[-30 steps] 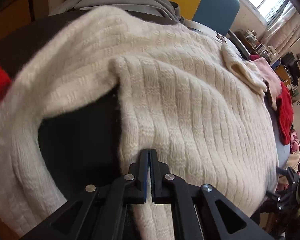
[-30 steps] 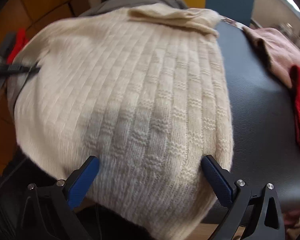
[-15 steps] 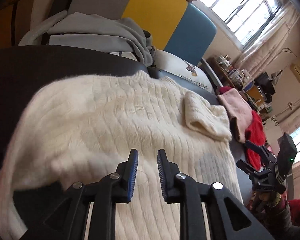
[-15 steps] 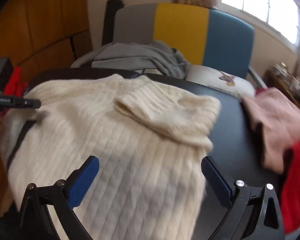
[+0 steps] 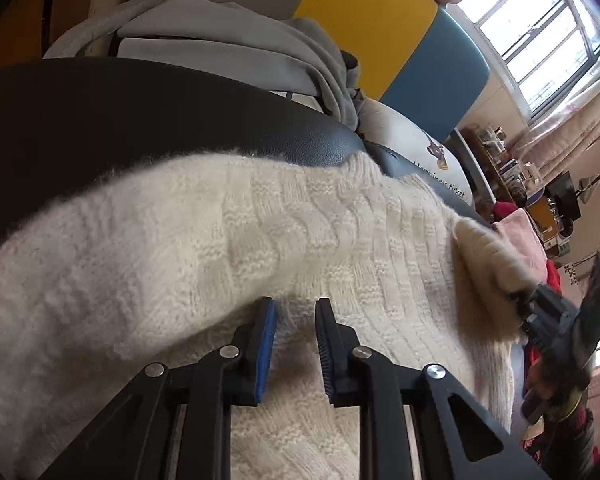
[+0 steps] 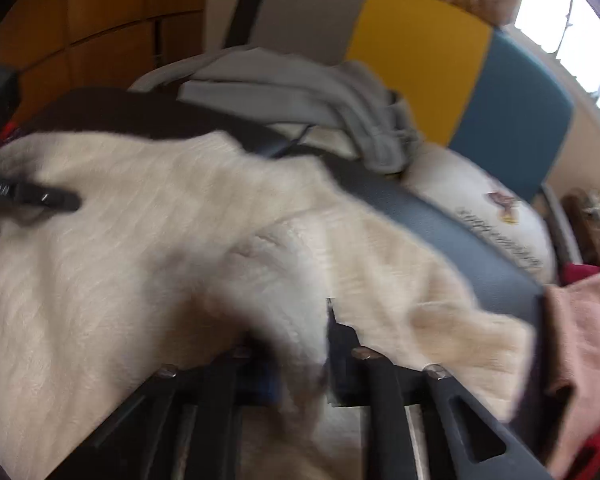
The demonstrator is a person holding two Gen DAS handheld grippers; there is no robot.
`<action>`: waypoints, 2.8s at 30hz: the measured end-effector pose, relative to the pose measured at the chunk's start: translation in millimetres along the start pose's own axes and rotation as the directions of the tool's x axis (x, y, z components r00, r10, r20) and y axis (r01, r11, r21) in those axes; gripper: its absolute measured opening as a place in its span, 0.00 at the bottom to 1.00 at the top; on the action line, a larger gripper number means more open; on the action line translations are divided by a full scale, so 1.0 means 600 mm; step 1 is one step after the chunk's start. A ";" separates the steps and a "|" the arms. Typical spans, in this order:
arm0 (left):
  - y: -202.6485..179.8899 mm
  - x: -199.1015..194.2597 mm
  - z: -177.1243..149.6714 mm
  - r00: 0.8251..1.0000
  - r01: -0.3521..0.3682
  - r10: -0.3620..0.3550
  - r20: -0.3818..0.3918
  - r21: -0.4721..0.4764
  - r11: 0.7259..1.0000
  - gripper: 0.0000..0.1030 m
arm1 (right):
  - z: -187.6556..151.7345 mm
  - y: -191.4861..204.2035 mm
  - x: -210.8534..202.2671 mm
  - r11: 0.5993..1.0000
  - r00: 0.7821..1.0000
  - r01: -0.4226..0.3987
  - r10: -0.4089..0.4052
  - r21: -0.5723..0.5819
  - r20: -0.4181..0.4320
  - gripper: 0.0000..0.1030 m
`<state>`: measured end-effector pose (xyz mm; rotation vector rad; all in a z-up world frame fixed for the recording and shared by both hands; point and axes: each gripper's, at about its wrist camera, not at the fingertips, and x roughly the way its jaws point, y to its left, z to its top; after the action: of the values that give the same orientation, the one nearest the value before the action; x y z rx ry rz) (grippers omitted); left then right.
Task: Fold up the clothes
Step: 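Smooth the cream sweater flat on the seat with both open grippers, then grasp the sweater sleeve with the right gripper and lift it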
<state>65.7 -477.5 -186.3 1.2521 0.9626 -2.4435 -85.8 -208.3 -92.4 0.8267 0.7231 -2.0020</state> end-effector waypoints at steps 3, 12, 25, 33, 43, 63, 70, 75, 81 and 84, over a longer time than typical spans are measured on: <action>0.001 0.001 -0.001 1.000 0.005 -0.005 0.007 0.005 1.000 0.19 | -0.003 -0.083 -0.046 0.992 0.994 0.102 -0.104 0.070 0.034 0.17; -0.005 0.000 0.008 1.000 -0.013 0.013 0.003 0.018 1.000 0.19 | -0.100 -0.387 -0.130 0.807 0.876 0.483 -0.452 0.340 -0.170 0.31; -0.028 -0.010 0.033 0.995 -0.082 0.078 0.066 0.067 0.994 0.19 | -0.018 -0.217 -0.120 0.946 0.996 -0.049 0.025 0.321 0.080 0.85; -0.029 0.039 0.065 0.986 -0.154 0.144 0.082 0.139 0.978 0.19 | 0.063 -0.010 0.122 0.984 0.987 -0.146 0.152 0.107 -0.058 0.82; -0.075 0.098 0.127 0.941 -0.321 0.267 0.209 0.296 0.900 0.19 | 0.071 -0.114 0.211 0.917 0.999 0.032 -0.017 0.397 -0.042 1.00; -0.088 -0.063 -0.108 0.981 -0.151 0.111 0.158 0.271 0.951 0.21 | -0.091 0.008 0.007 0.922 0.972 -0.223 0.235 0.315 0.000 1.00; -0.051 -0.077 -0.170 0.985 -0.123 0.094 0.143 0.210 0.970 0.23 | -0.234 0.023 -0.066 0.916 0.988 -0.148 0.157 0.374 0.006 1.00; -0.049 -0.075 -0.163 0.985 -0.124 0.097 0.142 0.191 0.974 0.23 | -0.248 0.021 -0.070 0.912 0.988 -0.152 0.155 0.382 0.024 1.00; -0.130 -0.084 -0.151 0.978 -0.134 0.087 0.191 0.253 0.958 0.23 | -0.251 -0.015 -0.072 0.851 0.964 -0.266 0.247 0.453 0.103 1.00; -0.182 -0.060 -0.148 0.980 -0.121 0.057 0.189 0.349 0.929 0.23 | -0.262 -0.051 -0.073 0.752 0.922 -0.384 0.340 0.536 0.183 1.00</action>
<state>92.4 -340.4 -145.9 1.1238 0.4120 -2.6817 -47.9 -57.6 -150.4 1.1251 -0.1091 -1.8782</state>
